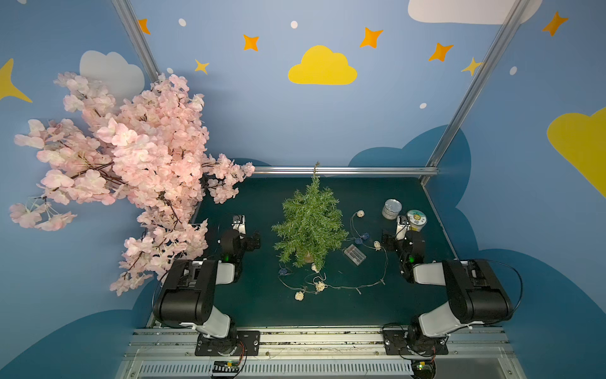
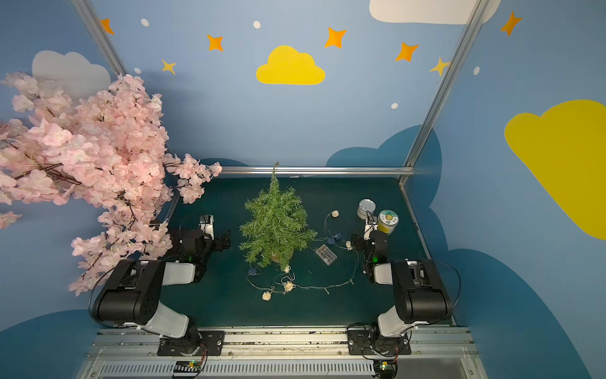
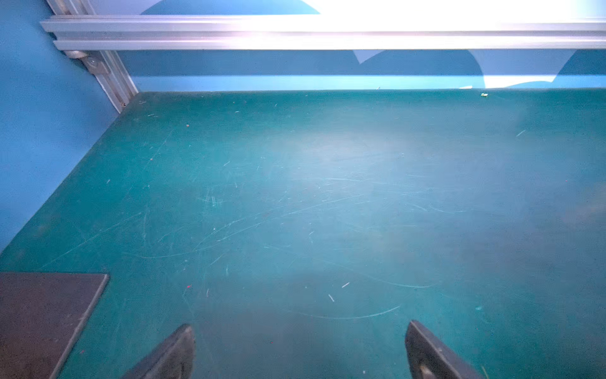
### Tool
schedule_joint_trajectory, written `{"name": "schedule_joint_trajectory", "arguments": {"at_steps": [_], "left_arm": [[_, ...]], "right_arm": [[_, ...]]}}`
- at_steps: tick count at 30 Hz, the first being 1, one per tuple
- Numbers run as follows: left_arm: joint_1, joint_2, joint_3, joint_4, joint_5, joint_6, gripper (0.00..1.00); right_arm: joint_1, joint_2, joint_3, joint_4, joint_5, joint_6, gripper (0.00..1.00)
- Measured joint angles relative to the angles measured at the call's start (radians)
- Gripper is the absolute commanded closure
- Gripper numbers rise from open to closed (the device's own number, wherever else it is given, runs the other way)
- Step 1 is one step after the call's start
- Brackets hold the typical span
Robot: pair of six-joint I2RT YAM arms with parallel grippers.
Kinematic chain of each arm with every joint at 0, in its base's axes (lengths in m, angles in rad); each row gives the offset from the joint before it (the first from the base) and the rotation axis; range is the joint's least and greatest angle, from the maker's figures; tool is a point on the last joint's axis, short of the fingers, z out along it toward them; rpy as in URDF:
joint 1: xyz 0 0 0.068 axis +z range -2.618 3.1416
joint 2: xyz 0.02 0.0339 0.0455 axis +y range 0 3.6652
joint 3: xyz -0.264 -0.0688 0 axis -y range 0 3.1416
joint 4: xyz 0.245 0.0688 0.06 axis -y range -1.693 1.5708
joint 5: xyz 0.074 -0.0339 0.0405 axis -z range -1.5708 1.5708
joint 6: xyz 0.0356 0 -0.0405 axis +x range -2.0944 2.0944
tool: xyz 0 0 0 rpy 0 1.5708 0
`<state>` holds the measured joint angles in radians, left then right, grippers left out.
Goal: Remove string lights from the small christmas tree
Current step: Reset both arms
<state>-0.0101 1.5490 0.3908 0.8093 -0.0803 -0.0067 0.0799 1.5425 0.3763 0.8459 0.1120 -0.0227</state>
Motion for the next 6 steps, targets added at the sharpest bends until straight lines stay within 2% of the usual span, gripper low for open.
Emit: {"name": "schedule_joint_trajectory", "arguments": {"at_steps": [6], "left_arm": [[0.007,0.0,0.013,-0.015,0.028,0.0,0.0]], "right_arm": [[-0.002,0.0,0.0,0.001,-0.002,0.0,0.08]]}}
